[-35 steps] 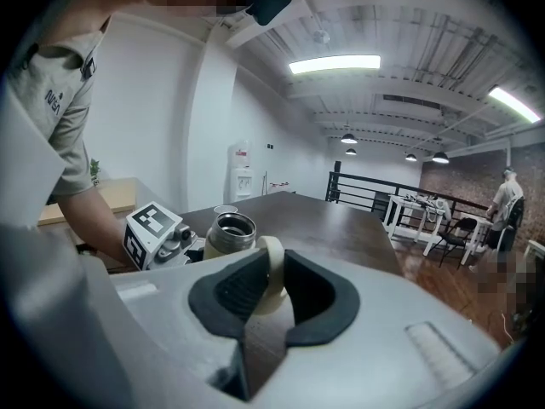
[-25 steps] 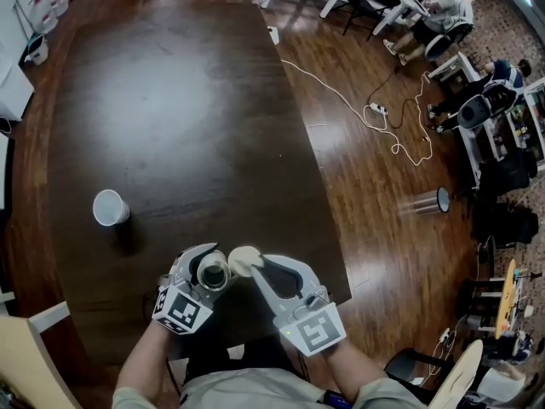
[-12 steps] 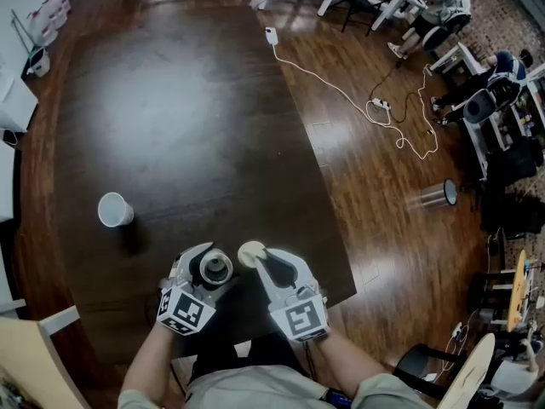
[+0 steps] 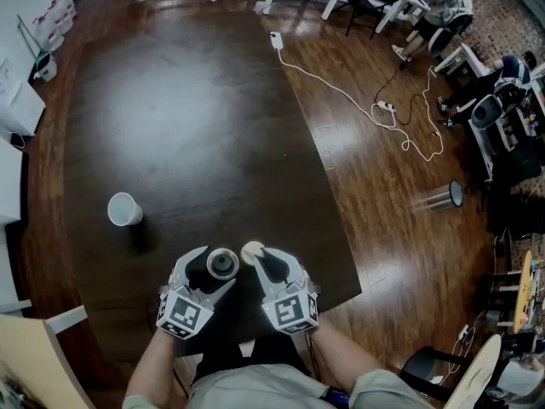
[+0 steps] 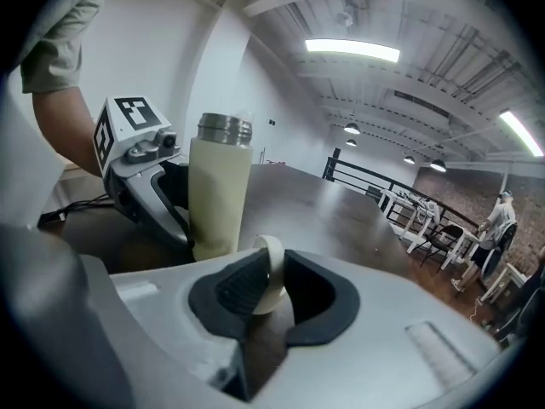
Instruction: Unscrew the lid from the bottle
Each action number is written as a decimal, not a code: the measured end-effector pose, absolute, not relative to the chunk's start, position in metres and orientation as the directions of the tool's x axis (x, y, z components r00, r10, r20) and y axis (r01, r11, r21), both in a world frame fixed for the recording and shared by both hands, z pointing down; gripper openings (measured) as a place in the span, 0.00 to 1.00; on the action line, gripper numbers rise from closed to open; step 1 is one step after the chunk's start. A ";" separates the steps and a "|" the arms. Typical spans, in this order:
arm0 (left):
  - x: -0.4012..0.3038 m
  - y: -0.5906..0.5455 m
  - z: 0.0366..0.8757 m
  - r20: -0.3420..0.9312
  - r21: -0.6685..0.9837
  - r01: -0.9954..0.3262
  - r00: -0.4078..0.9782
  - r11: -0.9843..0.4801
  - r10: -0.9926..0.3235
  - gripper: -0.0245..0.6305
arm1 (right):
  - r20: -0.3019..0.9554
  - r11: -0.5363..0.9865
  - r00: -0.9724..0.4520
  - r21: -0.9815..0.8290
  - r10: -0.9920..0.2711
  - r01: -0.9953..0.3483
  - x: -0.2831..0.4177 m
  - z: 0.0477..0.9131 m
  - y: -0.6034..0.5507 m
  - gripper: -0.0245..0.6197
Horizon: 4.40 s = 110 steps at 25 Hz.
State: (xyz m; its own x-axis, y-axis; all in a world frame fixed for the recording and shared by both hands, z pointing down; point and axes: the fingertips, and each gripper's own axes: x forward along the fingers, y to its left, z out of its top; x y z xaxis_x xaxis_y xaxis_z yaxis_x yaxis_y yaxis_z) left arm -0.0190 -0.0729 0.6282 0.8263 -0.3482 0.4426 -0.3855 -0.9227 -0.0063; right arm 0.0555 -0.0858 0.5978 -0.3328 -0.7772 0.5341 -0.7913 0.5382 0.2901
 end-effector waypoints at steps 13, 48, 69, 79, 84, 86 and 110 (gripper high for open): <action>-0.056 -0.076 0.594 0.352 0.157 -0.547 0.809 -0.822 -0.471 0.52 | 0.563 0.551 -0.336 0.267 -0.755 -0.790 0.053 0.624 -0.088 0.13; 0.029 0.112 0.466 0.188 0.213 -0.886 0.451 -0.412 -0.873 0.04 | 0.155 0.638 -0.635 -0.039 -0.757 -0.769 0.115 0.447 0.083 0.04; -0.007 0.236 0.434 0.139 0.060 -0.910 0.414 -0.410 -0.900 0.04 | 0.049 0.609 -0.609 -0.007 -0.792 -0.793 0.102 0.391 0.198 0.04; -0.017 0.260 0.455 0.133 0.159 -0.879 0.469 -0.449 -0.873 0.04 | 0.132 0.558 -0.558 -0.044 -0.819 -0.829 0.099 0.419 0.239 0.04; -0.008 0.241 0.468 0.127 0.169 -0.872 0.481 -0.459 -0.867 0.04 | 0.116 0.576 -0.580 -0.064 -0.806 -0.815 0.111 0.428 0.229 0.04; -0.008 0.221 0.475 0.144 0.157 -0.881 0.467 -0.446 -0.873 0.04 | 0.112 0.575 -0.577 -0.054 -0.809 -0.816 0.115 0.432 0.216 0.04; 0.016 0.209 0.497 0.226 0.176 -0.934 0.346 -0.311 -0.911 0.04 | 0.202 0.626 -0.636 -0.117 -0.745 -0.771 0.120 0.473 0.206 0.04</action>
